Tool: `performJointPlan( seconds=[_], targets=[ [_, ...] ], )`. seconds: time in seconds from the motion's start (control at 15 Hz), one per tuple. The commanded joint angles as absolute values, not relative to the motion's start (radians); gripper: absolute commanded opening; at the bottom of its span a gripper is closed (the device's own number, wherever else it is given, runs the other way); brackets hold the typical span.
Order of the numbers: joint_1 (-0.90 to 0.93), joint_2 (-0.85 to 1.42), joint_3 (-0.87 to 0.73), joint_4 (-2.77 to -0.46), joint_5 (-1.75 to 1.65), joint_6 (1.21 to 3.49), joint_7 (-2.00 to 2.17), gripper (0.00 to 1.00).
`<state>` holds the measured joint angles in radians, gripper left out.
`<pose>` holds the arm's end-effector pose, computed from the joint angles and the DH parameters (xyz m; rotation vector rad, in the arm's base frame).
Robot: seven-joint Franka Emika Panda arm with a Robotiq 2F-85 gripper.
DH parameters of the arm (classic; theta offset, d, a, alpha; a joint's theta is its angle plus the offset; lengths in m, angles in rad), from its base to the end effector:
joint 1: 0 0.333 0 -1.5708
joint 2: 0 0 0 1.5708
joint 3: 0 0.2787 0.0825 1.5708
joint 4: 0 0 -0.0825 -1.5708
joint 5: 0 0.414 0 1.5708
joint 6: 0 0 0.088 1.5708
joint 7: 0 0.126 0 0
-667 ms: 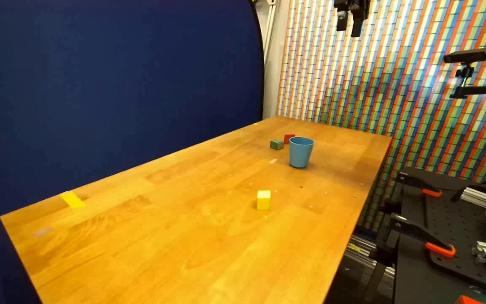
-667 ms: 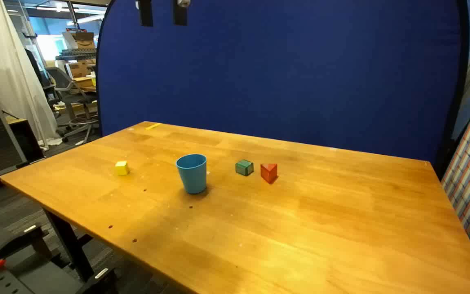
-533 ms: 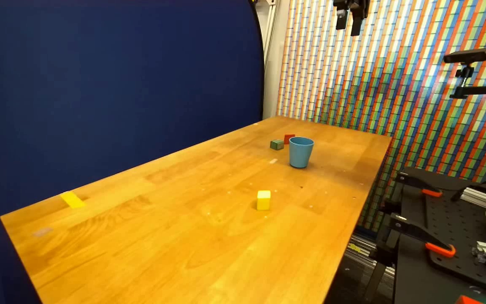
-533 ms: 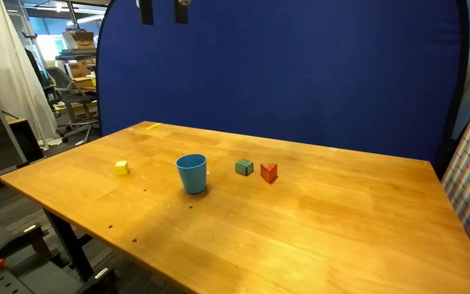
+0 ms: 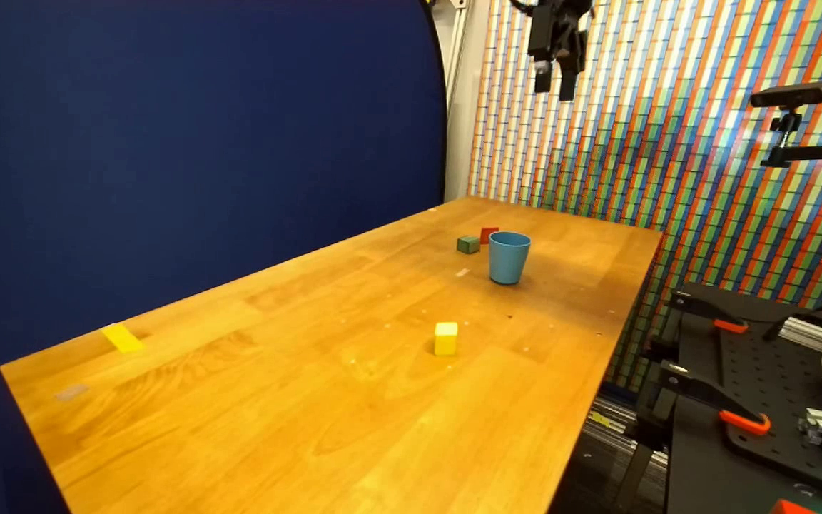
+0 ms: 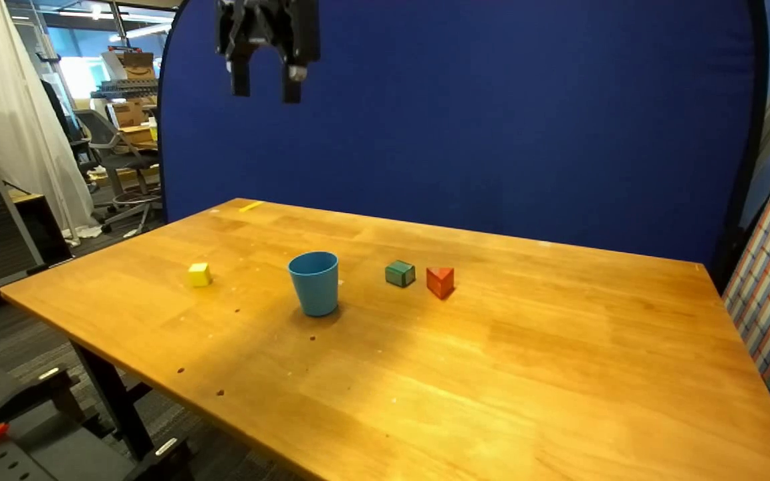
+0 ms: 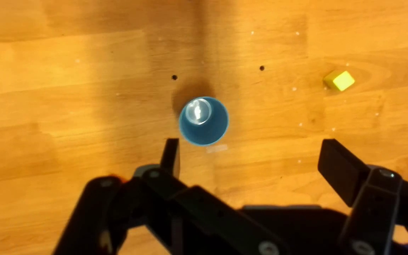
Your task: Put the yellow cube inside the blue cup
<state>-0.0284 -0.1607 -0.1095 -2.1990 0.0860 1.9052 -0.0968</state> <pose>0.5105 -0.0630 0.3718 -3.0224 0.1092 0.1851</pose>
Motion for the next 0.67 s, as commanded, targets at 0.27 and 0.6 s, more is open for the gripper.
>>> performJointPlan(
  seconds=[0.27, 0.6],
  targets=[
    [0.088, 0.228, 0.071, -2.099, 0.304, 1.974, -0.283, 1.00],
    [0.123, 0.404, 0.175, -2.046, 0.269, 1.959, -0.329, 1.00]
  ],
)
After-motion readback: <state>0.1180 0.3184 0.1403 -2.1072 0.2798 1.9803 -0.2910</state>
